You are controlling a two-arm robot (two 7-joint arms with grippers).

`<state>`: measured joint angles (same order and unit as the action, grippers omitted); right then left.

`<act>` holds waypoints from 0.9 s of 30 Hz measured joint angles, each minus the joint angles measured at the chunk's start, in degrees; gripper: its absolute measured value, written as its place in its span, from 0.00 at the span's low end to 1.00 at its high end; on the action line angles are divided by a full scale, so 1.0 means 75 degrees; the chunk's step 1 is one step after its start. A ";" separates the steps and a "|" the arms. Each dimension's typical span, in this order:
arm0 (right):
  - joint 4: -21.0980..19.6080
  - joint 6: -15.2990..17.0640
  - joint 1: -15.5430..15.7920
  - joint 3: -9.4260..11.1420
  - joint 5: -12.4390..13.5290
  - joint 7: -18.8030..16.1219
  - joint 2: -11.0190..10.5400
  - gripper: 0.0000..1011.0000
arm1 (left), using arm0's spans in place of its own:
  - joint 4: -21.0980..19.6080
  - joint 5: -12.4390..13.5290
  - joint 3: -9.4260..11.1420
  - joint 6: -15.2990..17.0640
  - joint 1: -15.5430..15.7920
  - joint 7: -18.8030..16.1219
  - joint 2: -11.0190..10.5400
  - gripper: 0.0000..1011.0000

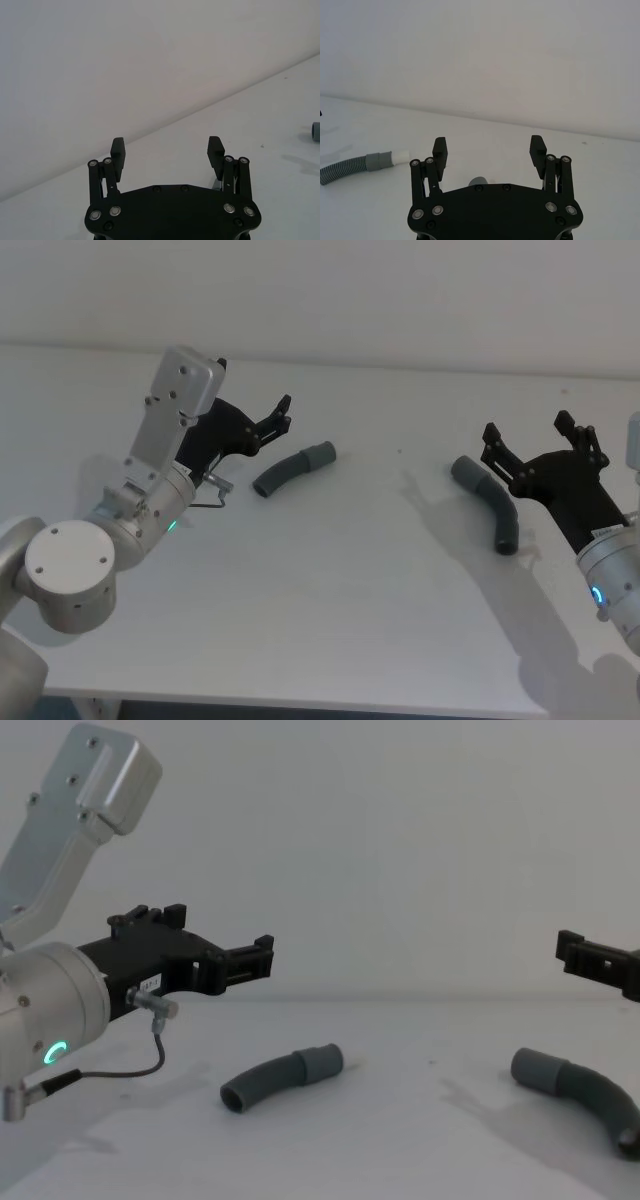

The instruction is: Use both hands to pick up one end of the pipe from the table, align the ends, and insert them.

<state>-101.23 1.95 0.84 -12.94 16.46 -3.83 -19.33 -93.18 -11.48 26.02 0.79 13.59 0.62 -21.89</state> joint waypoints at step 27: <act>0.0001 0.0000 0.0000 -0.0001 0.0001 0.0000 0.0000 0.99 | 0.0000 0.0000 0.0000 0.0001 0.0000 0.0001 -0.0001 0.99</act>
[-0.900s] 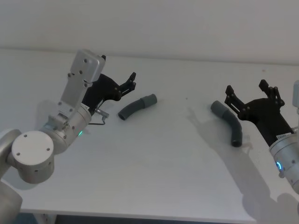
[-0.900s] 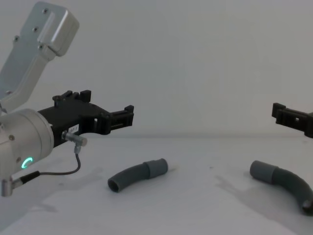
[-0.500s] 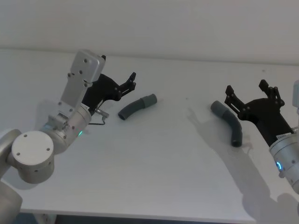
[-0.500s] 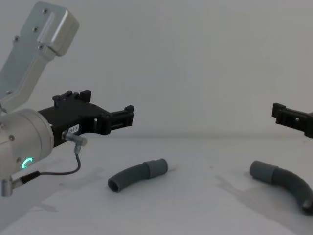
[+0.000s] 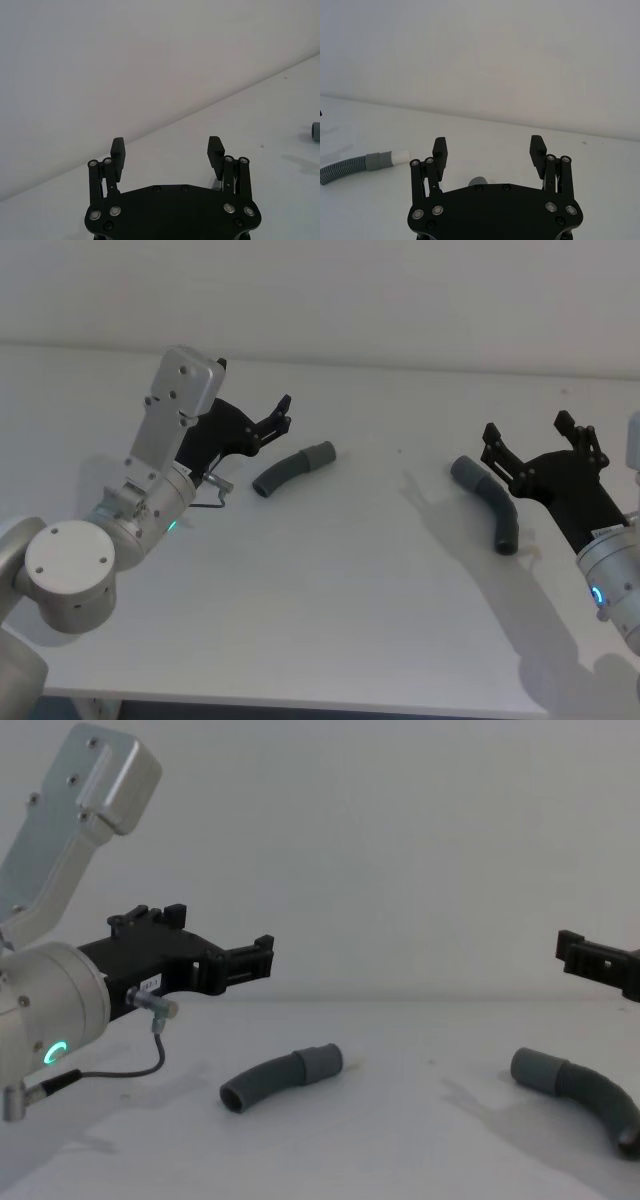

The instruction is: Use both hands to pick up one end of the pipe from the table, align the ends, and insert them.

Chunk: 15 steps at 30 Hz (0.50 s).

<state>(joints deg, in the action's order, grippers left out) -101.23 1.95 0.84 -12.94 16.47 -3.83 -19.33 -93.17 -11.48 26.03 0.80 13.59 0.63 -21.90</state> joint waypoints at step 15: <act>0.0000 0.0000 0.0000 0.0000 0.0000 0.0000 0.0000 0.99 | 0.0000 0.0000 0.0000 0.0000 0.0000 0.0000 0.0000 0.99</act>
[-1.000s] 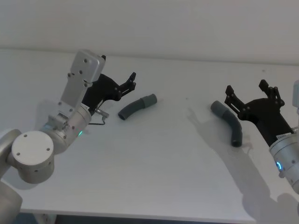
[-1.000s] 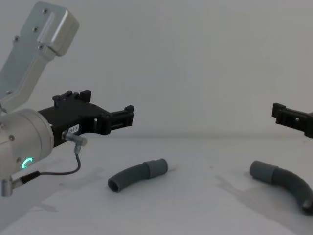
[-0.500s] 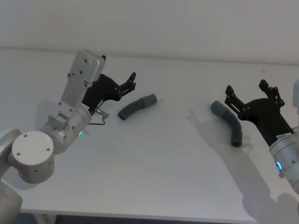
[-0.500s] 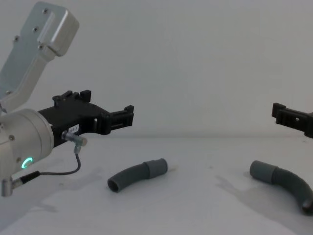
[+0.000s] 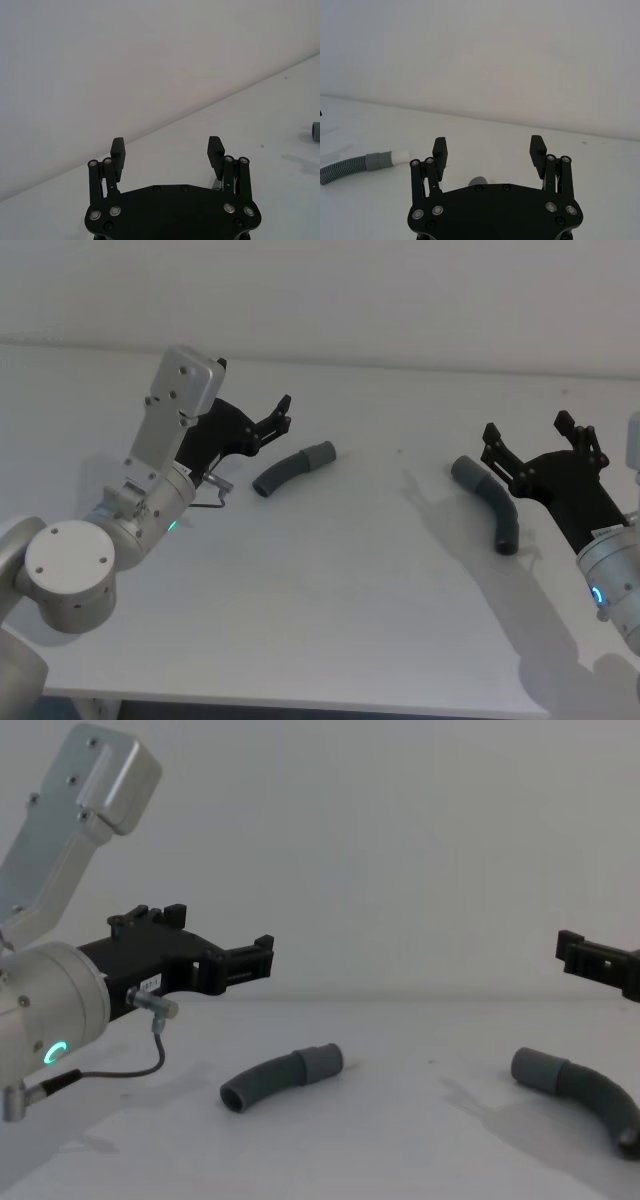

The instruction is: Use both hands to pick up one end of the pipe from the table, align the ends, and insert them.

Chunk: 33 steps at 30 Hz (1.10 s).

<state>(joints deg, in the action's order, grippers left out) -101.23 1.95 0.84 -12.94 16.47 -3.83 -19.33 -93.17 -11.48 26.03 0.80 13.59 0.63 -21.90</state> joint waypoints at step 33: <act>0.0000 0.0000 0.0000 0.0000 0.0000 0.0000 0.0000 0.99 | -0.0511 0.0186 -0.0116 0.0713 -0.0143 0.0107 -0.0430 0.99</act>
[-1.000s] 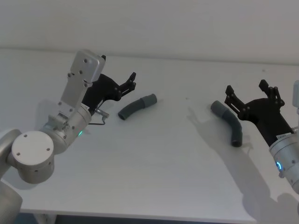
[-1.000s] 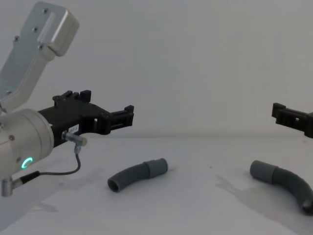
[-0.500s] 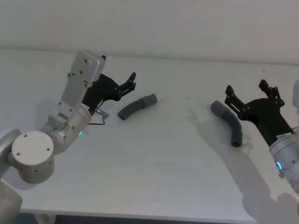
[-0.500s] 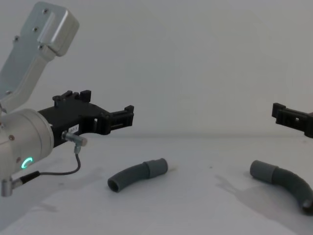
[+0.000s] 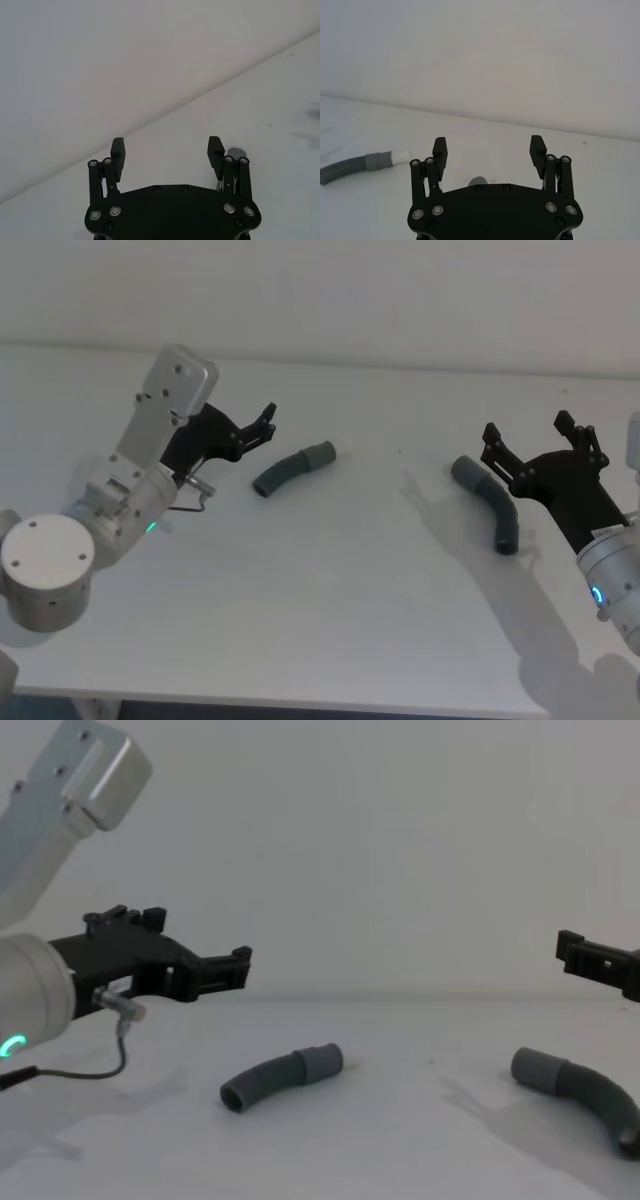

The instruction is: Use both hands to pick up one end of the pipe from the table, align the ends, and insert them.

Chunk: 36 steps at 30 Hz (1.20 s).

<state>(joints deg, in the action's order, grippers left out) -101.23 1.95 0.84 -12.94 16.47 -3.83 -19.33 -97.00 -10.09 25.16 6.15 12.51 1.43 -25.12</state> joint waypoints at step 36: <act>0.0000 0.0000 0.0000 0.0000 -0.0001 0.0000 0.0000 0.99 | 0.0244 -0.0455 0.0098 0.1479 0.1058 0.2340 -0.0678 0.99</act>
<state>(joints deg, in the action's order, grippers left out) -101.23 1.95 0.84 -12.94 16.46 -3.83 -19.33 -95.17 -13.50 25.89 17.24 20.44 18.98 -30.21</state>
